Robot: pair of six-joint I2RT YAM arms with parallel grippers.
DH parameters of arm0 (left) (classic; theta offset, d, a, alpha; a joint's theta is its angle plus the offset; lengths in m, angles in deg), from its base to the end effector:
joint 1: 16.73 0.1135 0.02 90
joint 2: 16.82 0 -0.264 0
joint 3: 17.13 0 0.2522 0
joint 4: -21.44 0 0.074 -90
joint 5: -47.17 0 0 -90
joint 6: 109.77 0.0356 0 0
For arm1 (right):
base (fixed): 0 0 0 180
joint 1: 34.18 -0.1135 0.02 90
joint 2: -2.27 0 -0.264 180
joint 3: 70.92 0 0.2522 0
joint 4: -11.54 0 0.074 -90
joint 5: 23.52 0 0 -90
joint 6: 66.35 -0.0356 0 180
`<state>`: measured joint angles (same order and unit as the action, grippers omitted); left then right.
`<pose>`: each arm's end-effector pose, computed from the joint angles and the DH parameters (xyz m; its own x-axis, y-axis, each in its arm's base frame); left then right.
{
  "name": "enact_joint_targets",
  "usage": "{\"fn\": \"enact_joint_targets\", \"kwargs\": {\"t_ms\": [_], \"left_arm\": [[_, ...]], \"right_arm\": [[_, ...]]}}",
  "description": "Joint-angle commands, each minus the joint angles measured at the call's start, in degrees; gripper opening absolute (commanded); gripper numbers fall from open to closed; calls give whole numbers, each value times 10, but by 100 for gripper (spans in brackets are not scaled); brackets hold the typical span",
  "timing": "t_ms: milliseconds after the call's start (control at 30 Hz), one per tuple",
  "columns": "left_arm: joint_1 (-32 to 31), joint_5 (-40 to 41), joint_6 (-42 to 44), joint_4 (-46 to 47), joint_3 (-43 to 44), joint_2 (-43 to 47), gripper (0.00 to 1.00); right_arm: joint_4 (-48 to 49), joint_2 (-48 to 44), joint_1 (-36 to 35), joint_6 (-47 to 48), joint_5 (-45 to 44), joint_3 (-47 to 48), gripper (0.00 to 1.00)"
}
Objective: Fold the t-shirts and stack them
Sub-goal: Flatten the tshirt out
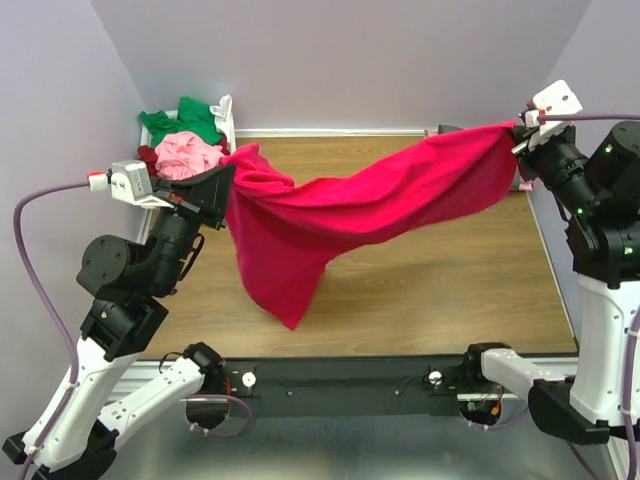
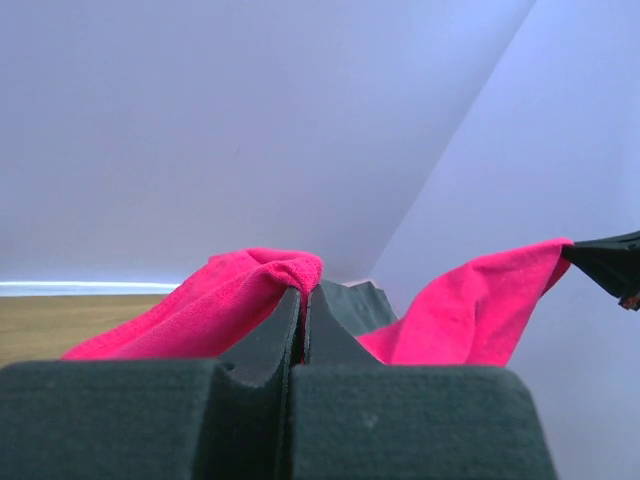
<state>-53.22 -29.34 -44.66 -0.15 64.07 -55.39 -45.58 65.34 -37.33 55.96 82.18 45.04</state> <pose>0.0858 -0.0531 0.4879 0.0921 -0.5772 -0.8114 0.4873 0.7368 -0.4688 0.1598 0.0184 0.5420 0.1101 -0.5093 -0.8535 -0.3118 0.7977 -0.5162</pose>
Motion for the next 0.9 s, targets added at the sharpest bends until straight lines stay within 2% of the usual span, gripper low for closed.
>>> {"fn": "enact_joint_targets", "kwargs": {"t_ms": [0, 133, 233, 367, 433, 533, 667, 700, 800, 867], "left_arm": [[1, 15, -4, 19, -4, -1, 0], [0, 10, 0, 19, 8, -10, 0], [1, 35, 5, 22, 8, -22, 0], [2, 88, 32, 63, 0, -77, 0], [8, 95, 42, 75, 28, -112, 0], [38, 77, 54, 97, 75, -185, 0], [92, 17, 52, 100, 185, -272, 0], [109, -18, 55, 100, 232, -296, 0], [118, -71, 62, 102, 304, -317, 0], [118, -90, 68, 96, 313, -311, 0]], "right_arm": [[-12, -10, 12, -16, -2, -23, 0], [-12, -17, 19, -22, 3, -29, 0], [-11, -10, 22, -30, 22, -34, 0], [5, 54, 22, -56, 63, -33, 0], [17, 87, 22, -70, 68, -3, 1], [25, 155, 22, -81, 64, 66, 0], [41, 225, 22, -100, 40, 164, 0], [42, 234, 21, -103, 35, 183, 0], [44, 242, 24, -106, 24, 219, 0], [46, 210, 25, -97, 31, 196, 0]]}}
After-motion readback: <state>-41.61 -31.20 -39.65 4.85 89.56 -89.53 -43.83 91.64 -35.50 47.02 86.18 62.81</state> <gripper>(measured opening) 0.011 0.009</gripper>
